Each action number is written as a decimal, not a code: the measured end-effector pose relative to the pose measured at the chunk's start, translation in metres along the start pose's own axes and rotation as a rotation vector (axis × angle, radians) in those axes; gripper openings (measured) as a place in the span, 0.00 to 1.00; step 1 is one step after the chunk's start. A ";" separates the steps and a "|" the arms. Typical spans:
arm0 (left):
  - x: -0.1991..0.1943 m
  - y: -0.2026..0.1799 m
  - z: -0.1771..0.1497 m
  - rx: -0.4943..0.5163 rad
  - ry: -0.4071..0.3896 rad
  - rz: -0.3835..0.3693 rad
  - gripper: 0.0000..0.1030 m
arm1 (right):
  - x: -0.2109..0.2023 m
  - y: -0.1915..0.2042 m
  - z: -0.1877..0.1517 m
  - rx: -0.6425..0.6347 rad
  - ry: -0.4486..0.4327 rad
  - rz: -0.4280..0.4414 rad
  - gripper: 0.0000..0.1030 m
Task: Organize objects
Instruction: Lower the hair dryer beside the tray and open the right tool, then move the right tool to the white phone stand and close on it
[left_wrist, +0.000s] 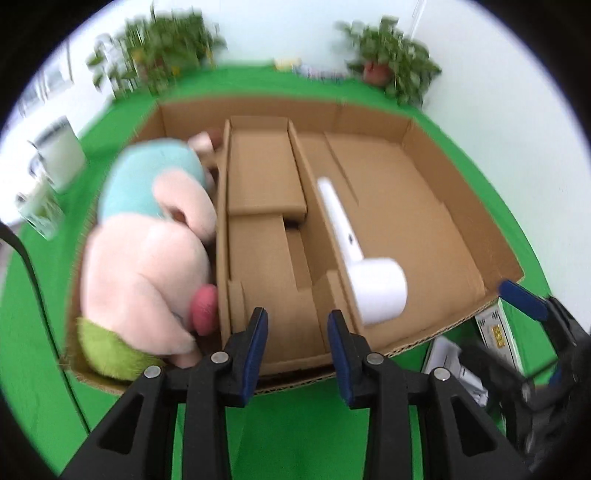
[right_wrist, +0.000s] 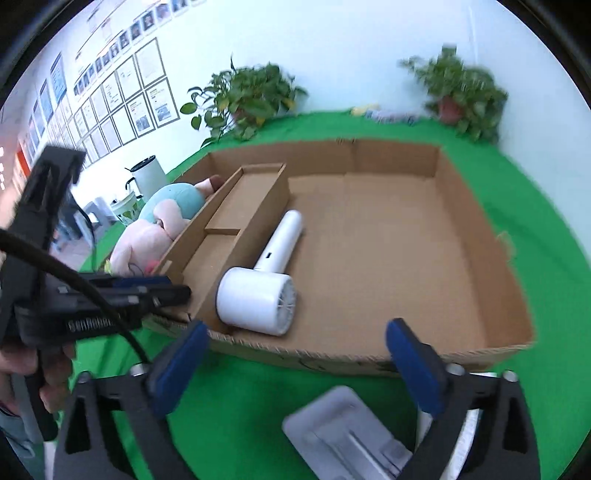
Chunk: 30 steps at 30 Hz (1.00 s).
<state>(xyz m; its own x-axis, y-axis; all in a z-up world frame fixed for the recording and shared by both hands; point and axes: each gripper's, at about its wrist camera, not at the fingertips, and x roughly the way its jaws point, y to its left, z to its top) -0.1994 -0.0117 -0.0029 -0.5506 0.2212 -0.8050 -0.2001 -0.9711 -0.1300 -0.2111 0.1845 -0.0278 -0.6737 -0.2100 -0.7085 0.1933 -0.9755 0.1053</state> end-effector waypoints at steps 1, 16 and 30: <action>-0.010 -0.004 -0.006 0.018 -0.054 0.047 0.33 | -0.009 0.004 -0.004 -0.027 -0.034 -0.025 1.00; -0.088 -0.060 -0.062 0.069 -0.494 0.273 0.85 | -0.096 0.005 -0.064 -0.049 -0.242 -0.044 1.00; -0.051 -0.047 -0.094 0.015 -0.322 0.193 0.85 | -0.055 0.012 -0.102 -0.136 0.017 0.289 0.97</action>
<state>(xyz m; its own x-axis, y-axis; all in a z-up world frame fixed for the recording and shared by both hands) -0.0857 0.0138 -0.0097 -0.8056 0.0533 -0.5900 -0.0781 -0.9968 0.0167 -0.0988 0.1910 -0.0584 -0.5652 -0.4748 -0.6746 0.4692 -0.8576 0.2105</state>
